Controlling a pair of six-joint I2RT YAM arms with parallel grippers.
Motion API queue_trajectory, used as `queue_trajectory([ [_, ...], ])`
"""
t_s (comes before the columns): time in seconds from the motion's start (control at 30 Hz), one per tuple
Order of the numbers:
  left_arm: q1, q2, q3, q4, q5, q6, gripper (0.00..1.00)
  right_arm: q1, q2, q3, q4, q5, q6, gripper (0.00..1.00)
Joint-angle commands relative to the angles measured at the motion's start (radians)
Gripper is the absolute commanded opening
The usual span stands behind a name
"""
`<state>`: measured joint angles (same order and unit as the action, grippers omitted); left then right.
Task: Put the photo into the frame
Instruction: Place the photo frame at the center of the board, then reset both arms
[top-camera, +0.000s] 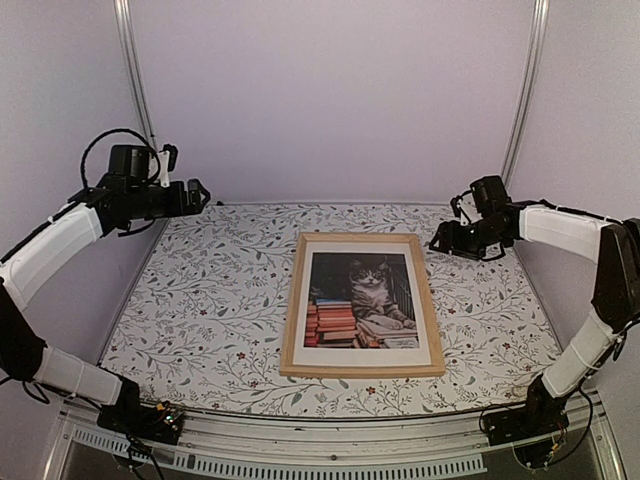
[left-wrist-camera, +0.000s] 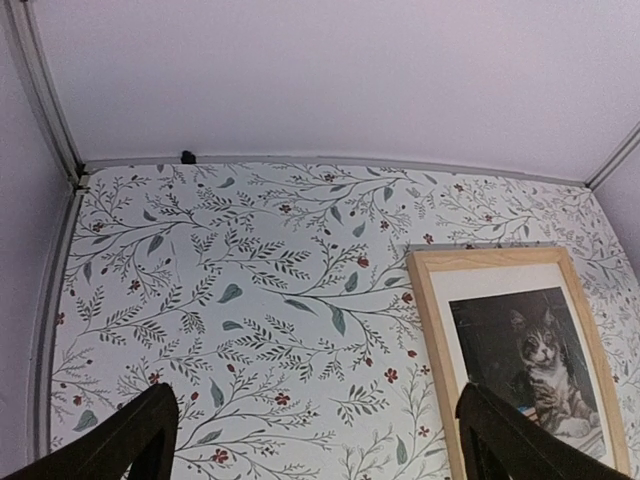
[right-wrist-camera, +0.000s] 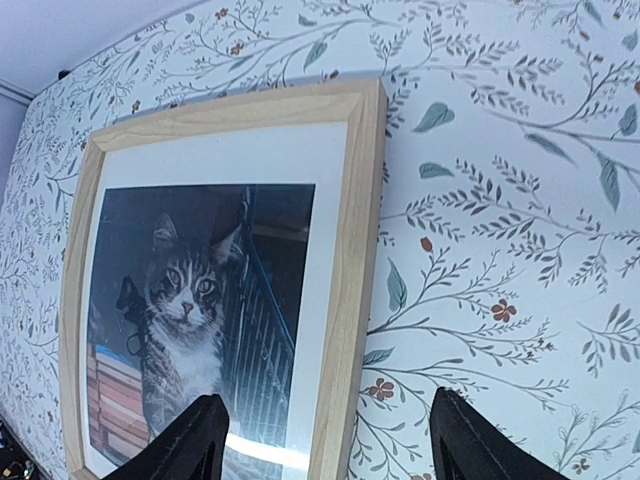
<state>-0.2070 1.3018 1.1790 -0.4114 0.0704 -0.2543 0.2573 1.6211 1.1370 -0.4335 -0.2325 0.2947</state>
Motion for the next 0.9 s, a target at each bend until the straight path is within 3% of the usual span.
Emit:
queue_trajectory([
  [0.0,0.014,-0.056,0.001,-0.001,-0.152,0.010,1.00,0.060,-0.077,0.076,-0.084,0.188,-0.083,0.74],
  [0.1,0.019,-0.095,-0.041,0.046,-0.163,0.013,1.00,0.066,-0.124,0.081,-0.085,0.222,-0.106,0.80],
  [0.17,0.026,-0.116,-0.069,0.072,-0.166,0.012,1.00,0.066,-0.175,0.069,-0.073,0.244,-0.119,0.93],
  [0.23,0.036,-0.127,-0.079,0.079,-0.162,0.013,1.00,0.066,-0.217,0.057,-0.061,0.273,-0.132,0.99],
  [0.6,0.069,-0.156,-0.179,0.138,-0.123,0.018,1.00,0.067,-0.395,-0.086,0.108,0.277,-0.161,0.99],
  [0.87,0.073,-0.274,-0.313,0.258,-0.149,0.035,1.00,0.067,-0.475,-0.156,0.151,0.288,-0.189,0.99],
])
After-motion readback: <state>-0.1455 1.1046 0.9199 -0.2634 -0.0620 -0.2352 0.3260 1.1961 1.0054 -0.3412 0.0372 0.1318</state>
